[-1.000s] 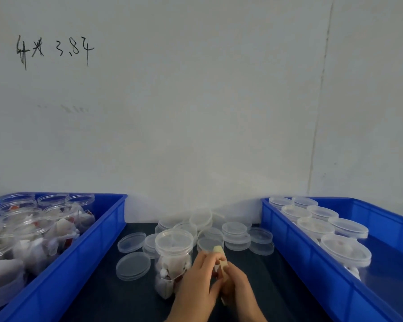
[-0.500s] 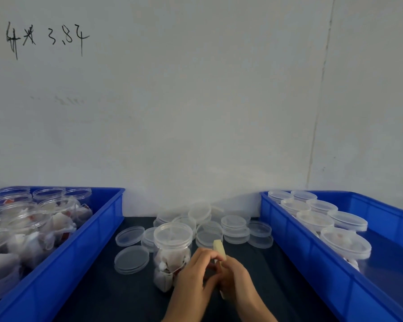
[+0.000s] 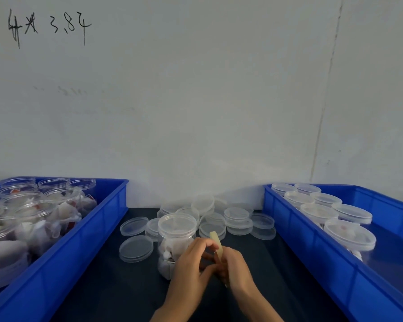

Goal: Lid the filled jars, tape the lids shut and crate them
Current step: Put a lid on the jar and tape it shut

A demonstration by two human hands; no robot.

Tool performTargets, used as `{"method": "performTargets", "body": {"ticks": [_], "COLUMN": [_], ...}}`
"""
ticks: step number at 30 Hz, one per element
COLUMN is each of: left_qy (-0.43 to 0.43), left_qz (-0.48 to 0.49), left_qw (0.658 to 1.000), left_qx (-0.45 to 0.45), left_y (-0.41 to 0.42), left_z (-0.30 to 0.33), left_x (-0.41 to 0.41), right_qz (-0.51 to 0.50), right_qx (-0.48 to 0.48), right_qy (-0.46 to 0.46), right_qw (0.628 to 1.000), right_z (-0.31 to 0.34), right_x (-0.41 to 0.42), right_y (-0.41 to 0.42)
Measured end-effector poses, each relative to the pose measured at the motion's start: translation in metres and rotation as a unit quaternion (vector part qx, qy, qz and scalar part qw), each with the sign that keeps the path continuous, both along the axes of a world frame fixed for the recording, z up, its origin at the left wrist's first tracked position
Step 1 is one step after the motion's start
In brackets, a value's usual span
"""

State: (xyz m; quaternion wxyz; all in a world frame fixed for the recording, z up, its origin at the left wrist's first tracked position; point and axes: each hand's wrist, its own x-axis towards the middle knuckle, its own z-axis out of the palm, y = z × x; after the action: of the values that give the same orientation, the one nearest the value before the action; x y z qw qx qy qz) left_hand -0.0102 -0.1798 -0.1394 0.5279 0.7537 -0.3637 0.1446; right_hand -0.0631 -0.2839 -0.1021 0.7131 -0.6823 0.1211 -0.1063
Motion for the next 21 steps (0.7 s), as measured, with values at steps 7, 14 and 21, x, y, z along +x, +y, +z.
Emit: {"method": "performTargets", "body": {"ticks": [7,14,21], "left_qy": [0.002,0.013,0.000], "left_qz": [-0.023,-0.024,-0.024], "left_qw": [1.000,0.999,1.000], "left_qx": [-0.009,-0.021,-0.018], "left_y": [0.0026,0.0025,0.0027], "left_z": [0.0011,0.0006,0.0020], "left_x": [0.0037,0.0041,0.0032], "right_qz": [0.011,0.006,0.029], "right_qx": [0.002,-0.020,-0.041], "right_qy": [0.042,0.041,0.012], "right_qw": [0.999,0.999,0.999], "right_z": [0.0034,0.0012,0.0016], "right_x": [0.0056,0.0016,0.0004], "right_y": [0.0006,-0.0013,-0.0019]}}
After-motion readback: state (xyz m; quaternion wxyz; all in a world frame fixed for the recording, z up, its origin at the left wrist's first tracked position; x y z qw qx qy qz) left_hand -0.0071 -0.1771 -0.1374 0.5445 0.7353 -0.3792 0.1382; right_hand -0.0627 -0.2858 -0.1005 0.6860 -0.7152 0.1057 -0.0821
